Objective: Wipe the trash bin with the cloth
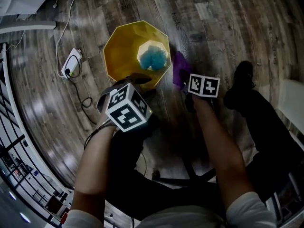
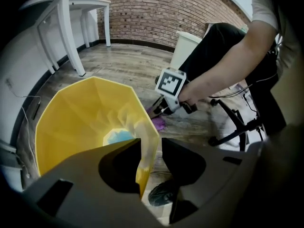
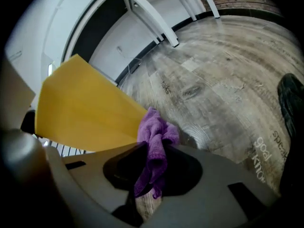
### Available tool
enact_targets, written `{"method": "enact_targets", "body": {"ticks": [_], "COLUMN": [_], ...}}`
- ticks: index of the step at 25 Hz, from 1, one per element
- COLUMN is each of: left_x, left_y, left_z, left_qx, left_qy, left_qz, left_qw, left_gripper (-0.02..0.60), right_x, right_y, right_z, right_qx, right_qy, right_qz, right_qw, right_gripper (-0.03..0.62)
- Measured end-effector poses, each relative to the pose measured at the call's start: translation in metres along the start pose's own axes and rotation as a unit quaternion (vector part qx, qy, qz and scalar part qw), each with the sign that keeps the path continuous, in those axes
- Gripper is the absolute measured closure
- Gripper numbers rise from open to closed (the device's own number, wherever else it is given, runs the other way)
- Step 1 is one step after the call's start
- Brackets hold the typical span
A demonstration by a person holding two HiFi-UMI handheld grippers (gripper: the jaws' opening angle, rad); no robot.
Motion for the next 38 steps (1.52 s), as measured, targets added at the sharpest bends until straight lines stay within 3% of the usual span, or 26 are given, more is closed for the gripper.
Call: {"method": "enact_targets", "body": {"ticks": [7, 9, 18, 27, 38], "left_x": [-0.011, -0.012, -0.016, -0.017, -0.016], "left_y": [0.002, 0.004, 0.009, 0.008, 0.005], "left_z": [0.005, 0.004, -0.004, -0.013, -0.012], "left_qx": [-0.013, -0.01, 0.039, 0.05, 0.046], "left_qy": [0.045, 0.049, 0.039, 0.036, 0.034], "left_qz": [-0.004, -0.003, 0.022, 0.028, 0.025], "left_qw": [0.9989, 0.9988, 0.9982, 0.9977, 0.998], "left_gripper": [0.465, 0.493, 0.528, 0.528, 0.528], "right_x": [0.069, 0.084, 0.122, 0.111, 0.081], "right_y": [0.038, 0.052, 0.099, 0.116, 0.105], "right_z": [0.004, 0.002, -0.008, -0.009, -0.006], "right_qx": [-0.039, -0.034, -0.002, 0.018, 0.038], "right_qy": [-0.061, -0.074, -0.085, -0.08, -0.054], "right_qz": [-0.054, -0.067, -0.113, -0.127, -0.105], "right_qw": [0.996, 0.994, 0.99, 0.988, 0.992], "right_gripper": [0.505, 0.505, 0.505, 0.505, 0.505]}}
Point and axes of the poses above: the fingertips, and each gripper's own axes: x backward along the fingers, y to its left, z out of its underside, the point moved 10 cm from there along x, backward along the fingers, and after that the axes turned 5 degrees about -z, right-handed, at the moved point
